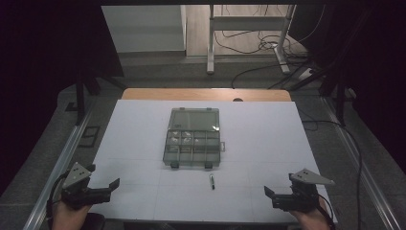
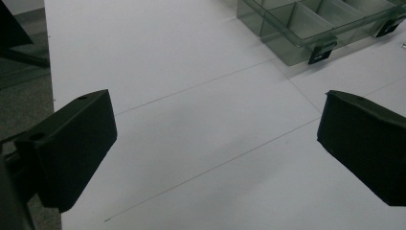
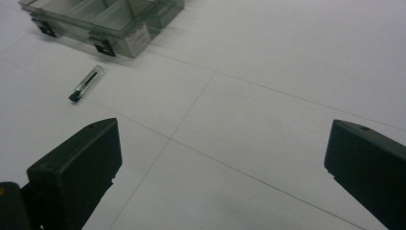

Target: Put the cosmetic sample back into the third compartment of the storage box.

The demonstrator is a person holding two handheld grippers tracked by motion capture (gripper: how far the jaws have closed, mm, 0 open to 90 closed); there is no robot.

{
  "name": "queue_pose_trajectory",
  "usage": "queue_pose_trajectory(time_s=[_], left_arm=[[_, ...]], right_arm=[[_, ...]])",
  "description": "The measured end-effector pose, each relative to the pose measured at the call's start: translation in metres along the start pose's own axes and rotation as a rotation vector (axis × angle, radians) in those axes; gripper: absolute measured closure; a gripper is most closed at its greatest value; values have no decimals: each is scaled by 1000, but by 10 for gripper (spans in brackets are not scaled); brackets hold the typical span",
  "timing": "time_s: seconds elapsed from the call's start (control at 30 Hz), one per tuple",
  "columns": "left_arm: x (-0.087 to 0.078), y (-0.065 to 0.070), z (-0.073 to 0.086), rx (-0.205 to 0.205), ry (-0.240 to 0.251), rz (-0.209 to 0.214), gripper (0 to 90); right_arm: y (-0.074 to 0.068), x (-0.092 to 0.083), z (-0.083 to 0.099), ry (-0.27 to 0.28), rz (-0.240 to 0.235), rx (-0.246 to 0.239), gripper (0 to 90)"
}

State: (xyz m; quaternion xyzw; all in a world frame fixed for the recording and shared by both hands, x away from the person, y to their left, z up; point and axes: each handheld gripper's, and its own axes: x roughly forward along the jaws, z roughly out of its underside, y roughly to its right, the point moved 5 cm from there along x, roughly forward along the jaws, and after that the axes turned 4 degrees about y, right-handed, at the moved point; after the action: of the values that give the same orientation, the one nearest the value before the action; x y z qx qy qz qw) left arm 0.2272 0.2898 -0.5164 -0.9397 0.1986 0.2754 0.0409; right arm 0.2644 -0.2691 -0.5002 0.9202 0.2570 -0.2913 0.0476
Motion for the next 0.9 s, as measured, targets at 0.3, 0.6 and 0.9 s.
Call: queue_pose_trajectory(time_s=[0.3,0.6,0.9], left_arm=[[-4,-1,3,-13,2,9,6],[-5,-4,4,-49,9,19,10],[-6,-4,4,-46,9,22,13]], right_arm=[[0,4,-2,-9,-14,9,0],[-1,7,-2,-25,-24,4,0],[-3,8,-3,-34,-39,-9,0]])
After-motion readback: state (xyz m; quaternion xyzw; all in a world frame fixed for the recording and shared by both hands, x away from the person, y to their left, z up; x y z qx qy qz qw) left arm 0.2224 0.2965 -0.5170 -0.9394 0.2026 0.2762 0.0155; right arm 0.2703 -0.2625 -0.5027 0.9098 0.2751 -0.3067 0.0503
